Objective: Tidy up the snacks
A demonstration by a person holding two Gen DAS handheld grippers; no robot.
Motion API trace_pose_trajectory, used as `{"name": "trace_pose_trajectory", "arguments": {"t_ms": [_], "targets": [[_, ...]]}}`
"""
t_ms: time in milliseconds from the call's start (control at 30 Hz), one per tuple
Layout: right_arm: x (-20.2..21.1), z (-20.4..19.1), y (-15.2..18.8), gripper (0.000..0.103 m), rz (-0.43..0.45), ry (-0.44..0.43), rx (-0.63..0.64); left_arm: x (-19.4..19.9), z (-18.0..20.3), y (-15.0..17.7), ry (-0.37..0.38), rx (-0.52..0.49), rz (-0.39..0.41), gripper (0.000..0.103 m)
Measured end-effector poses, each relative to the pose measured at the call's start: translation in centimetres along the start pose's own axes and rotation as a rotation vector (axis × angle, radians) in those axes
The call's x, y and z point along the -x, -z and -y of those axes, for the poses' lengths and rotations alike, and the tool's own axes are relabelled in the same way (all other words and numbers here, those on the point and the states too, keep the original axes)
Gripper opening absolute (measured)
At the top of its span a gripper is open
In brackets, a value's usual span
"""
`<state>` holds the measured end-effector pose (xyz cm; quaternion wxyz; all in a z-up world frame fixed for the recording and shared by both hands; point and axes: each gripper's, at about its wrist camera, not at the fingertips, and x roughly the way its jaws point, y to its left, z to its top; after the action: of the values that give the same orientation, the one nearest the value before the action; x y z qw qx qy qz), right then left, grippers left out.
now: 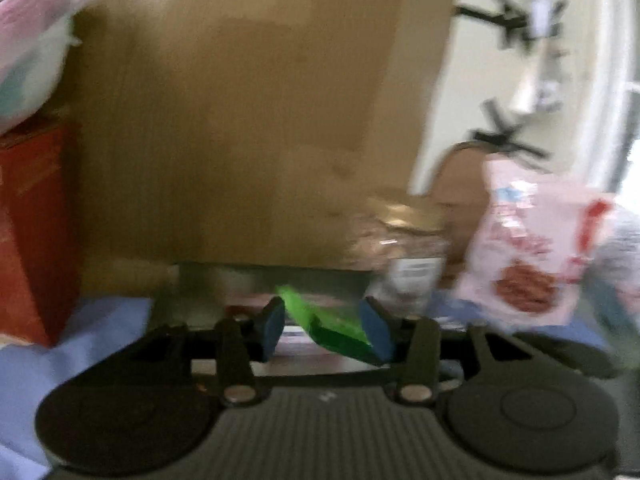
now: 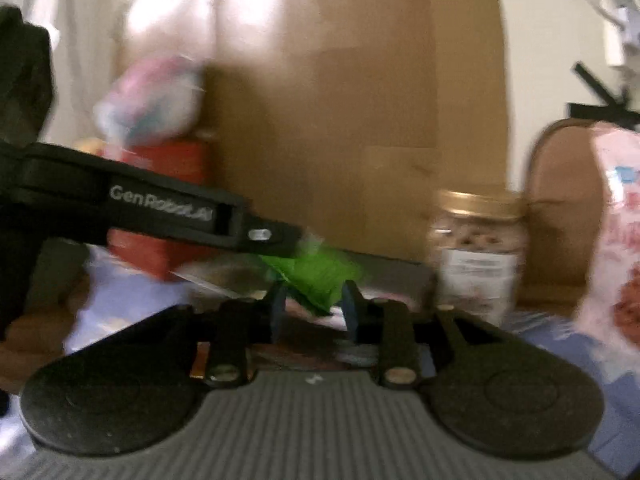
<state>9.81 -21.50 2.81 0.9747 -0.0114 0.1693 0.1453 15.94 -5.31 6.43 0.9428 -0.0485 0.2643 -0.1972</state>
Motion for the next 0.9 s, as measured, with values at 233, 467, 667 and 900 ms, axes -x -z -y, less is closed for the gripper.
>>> {"name": "trace_pose_trajectory", "arguments": {"t_ms": [233, 467, 667, 900], "targets": [[6.7, 4.5, 3.9, 0.035, -0.035, 0.012, -0.241, 5.0, -1.4, 4.1, 0.077, 0.066, 0.005, 0.04], [9.4, 2.8, 7.6, 0.061, -0.164, -0.011, -0.268, 5.8, 0.6, 8.0, 0.111, 0.075, -0.115, 0.04], [6.7, -0.9, 7.5, 0.058, -0.249, 0.027, -0.086, 6.4, 1.6, 9.4, 0.107, 0.096, -0.16, 0.04], [10.9, -0.2, 8.9, 0.022, -0.218, -0.096, -0.014, 6.6, 2.6, 10.0, 0.147, 0.067, -0.207, 0.04]]}}
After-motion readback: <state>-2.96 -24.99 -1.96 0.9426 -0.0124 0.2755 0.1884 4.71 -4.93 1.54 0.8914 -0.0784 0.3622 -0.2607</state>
